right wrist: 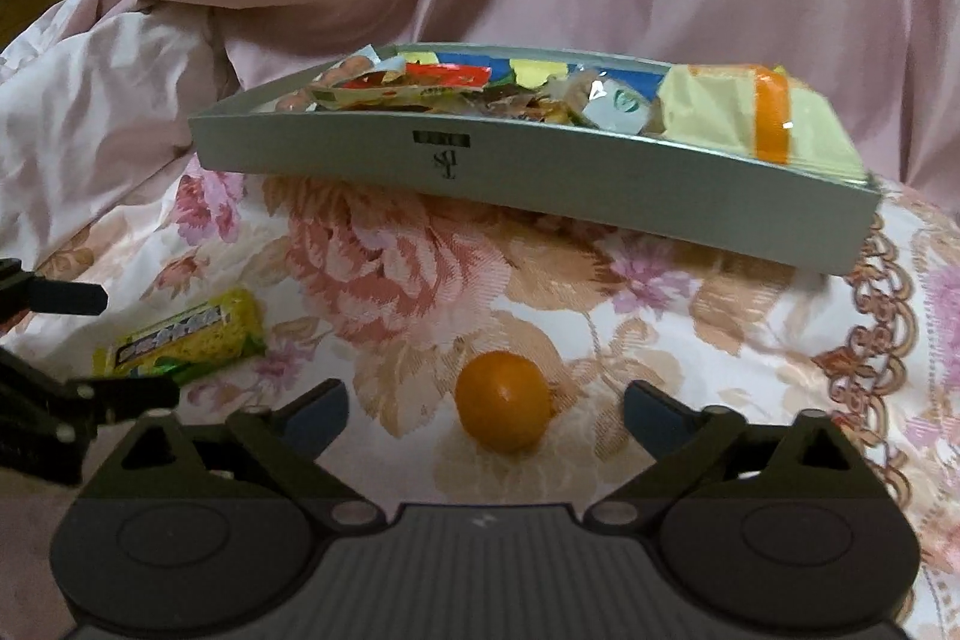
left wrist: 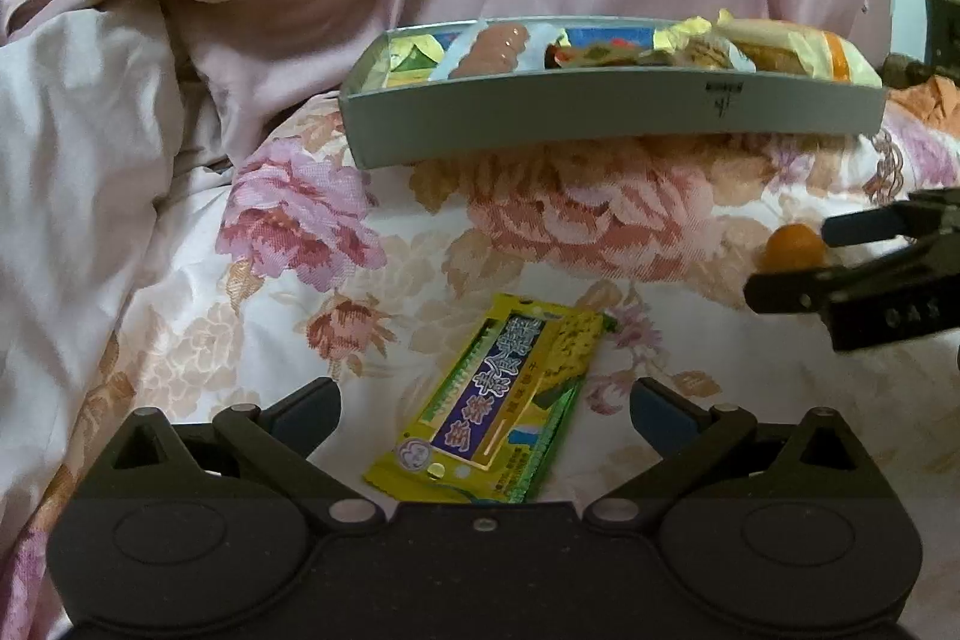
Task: Organize snacks
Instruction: 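Move the left tool to the yellow-green biscuit packet while the right tool approaches the mandarin, then close the left tool on the biscuit packet while the right tool grasps the mandarin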
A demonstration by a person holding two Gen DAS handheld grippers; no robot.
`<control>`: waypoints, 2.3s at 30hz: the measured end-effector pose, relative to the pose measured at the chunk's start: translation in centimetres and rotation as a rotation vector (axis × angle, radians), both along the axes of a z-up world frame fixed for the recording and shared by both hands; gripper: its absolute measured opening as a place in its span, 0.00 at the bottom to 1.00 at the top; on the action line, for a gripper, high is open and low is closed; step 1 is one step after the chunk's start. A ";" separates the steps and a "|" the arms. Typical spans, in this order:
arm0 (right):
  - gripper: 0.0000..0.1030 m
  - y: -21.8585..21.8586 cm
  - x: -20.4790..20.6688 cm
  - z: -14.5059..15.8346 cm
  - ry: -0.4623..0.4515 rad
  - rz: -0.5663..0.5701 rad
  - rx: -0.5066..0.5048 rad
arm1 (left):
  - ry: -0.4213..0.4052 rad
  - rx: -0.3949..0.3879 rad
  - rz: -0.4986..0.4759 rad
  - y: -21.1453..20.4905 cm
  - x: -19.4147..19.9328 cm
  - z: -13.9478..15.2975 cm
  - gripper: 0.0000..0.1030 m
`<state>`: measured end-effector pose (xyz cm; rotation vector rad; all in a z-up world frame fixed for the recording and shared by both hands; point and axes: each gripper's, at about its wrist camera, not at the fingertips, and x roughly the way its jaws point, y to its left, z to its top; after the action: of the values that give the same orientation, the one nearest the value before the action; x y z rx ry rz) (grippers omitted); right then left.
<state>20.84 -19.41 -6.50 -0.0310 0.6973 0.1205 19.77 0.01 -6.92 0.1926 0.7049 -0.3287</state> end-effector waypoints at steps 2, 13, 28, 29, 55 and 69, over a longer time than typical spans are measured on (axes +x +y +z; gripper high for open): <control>0.88 0.0 0.6 -0.3 0.015 0.001 0.007 | 0.011 -0.007 -0.006 0.0 0.3 -0.1 0.99; 0.66 0.7 0.7 -0.9 0.015 0.040 0.019 | 0.017 -0.043 -0.007 0.4 1.2 -0.7 0.95; 0.40 0.9 -1.0 -0.7 0.016 0.036 0.040 | 0.082 -0.113 0.015 0.1 0.7 -0.5 0.55; 0.41 0.8 -1.2 -0.6 0.019 0.033 0.045 | 0.083 -0.115 0.019 0.0 0.6 -0.5 0.54; 0.38 0.4 -2.9 -0.6 0.015 0.024 0.085 | 0.088 -0.093 0.051 -2.2 -2.7 0.0 0.57; 0.38 1.8 -6.2 -0.2 0.005 0.054 0.090 | 0.083 -0.059 0.048 -3.0 -3.5 0.1 0.48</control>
<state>14.64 -17.64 -6.65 0.0362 0.6952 0.2038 16.23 -2.96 -6.79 0.1068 0.7795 -0.3129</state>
